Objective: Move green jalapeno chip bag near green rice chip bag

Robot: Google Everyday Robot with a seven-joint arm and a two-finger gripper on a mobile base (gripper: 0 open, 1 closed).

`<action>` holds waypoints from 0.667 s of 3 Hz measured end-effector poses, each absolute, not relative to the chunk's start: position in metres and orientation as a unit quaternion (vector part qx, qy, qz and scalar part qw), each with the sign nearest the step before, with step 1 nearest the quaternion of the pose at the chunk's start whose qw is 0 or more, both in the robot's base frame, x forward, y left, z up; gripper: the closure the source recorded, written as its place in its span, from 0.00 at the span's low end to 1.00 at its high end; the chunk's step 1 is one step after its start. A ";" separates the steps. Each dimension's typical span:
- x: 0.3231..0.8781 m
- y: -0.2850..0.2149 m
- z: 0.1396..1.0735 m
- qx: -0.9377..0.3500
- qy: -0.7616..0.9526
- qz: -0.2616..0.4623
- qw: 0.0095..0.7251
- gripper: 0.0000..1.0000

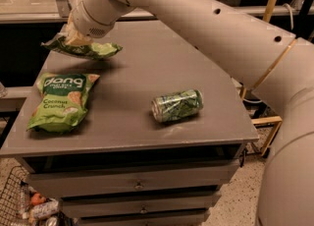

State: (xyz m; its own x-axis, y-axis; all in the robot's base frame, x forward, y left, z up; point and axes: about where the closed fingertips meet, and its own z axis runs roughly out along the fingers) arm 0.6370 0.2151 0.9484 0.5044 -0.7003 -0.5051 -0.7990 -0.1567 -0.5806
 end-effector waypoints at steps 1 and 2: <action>0.636 0.216 0.948 -0.759 0.494 0.059 0.420 0.51; 0.636 0.217 0.947 -0.760 0.493 0.060 0.420 0.27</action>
Offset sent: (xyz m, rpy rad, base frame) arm -0.0005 0.0007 -0.0007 -0.0006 0.0010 0.0014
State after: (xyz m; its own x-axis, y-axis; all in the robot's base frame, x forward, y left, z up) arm 0.6357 0.2173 0.9466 0.5062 -0.6991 -0.5050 -0.7996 -0.1612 -0.5784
